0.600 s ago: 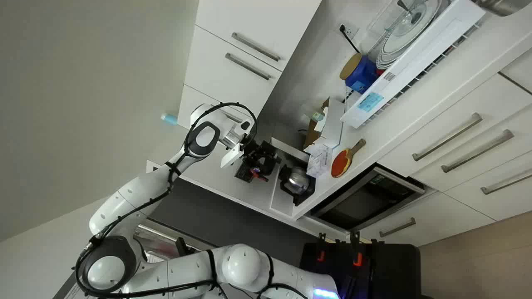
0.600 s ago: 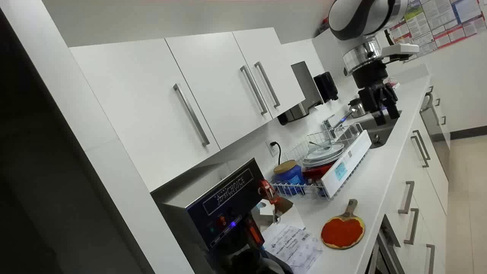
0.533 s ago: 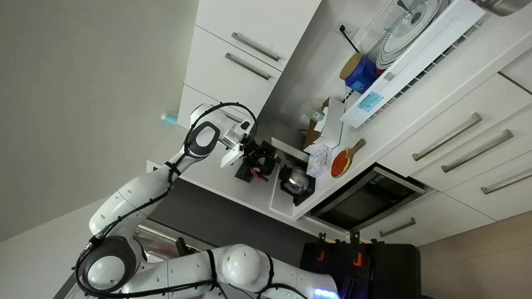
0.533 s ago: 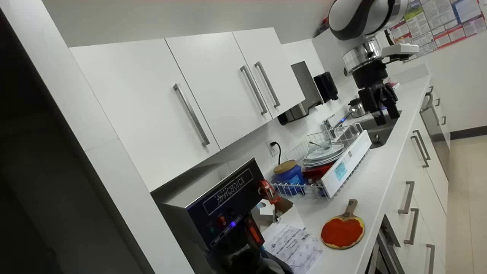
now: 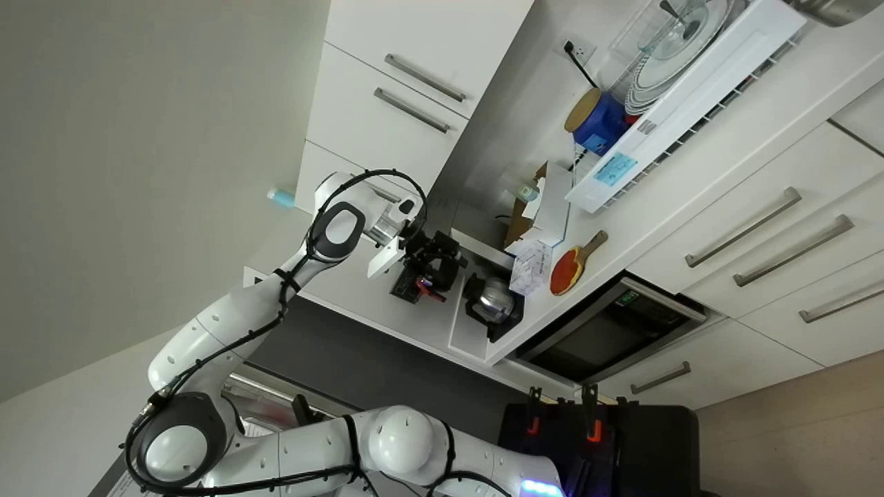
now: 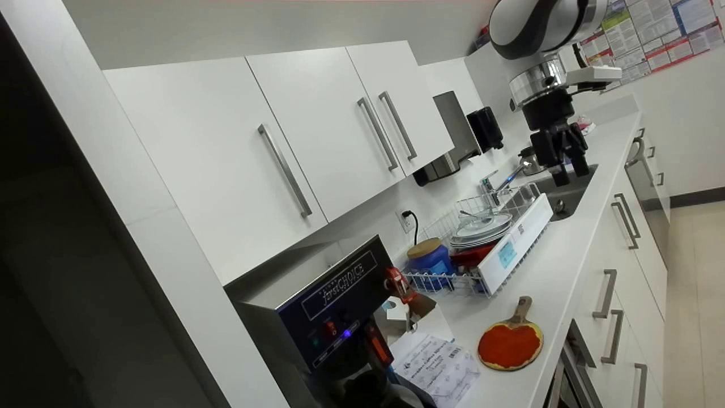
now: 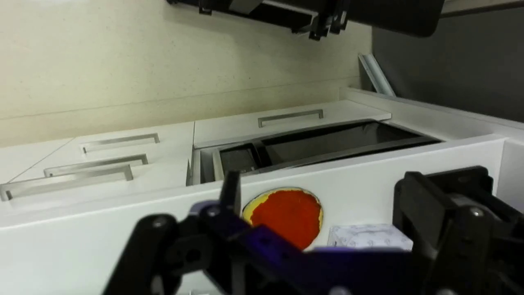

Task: Open the right cupboard drawer on top of the rack

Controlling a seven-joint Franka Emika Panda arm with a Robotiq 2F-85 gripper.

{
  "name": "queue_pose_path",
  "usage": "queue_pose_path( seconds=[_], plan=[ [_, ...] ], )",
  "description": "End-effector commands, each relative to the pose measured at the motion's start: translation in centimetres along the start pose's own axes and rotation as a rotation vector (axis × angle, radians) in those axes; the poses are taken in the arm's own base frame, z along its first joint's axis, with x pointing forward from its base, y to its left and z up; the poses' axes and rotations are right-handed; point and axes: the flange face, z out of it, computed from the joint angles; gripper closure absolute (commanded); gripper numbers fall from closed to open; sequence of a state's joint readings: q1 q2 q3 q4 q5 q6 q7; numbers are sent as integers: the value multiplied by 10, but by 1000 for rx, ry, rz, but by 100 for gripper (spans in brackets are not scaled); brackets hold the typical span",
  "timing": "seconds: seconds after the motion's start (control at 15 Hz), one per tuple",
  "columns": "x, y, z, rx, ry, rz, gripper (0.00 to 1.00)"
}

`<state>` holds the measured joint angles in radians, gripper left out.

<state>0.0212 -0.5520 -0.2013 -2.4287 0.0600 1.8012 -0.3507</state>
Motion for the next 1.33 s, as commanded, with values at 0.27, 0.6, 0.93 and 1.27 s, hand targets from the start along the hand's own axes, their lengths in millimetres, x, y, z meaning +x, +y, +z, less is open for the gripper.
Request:
queue_pose_path(
  seconds=[0.27,0.6,0.93,1.27],
  plan=[
    [48,4,-68,-161,431,-36,0],
    [70,2,-117,-273,730,-93,0],
    [69,0,-116,-276,734,-75,0],
    [89,1,-123,-261,915,-30,0]
  ],
)
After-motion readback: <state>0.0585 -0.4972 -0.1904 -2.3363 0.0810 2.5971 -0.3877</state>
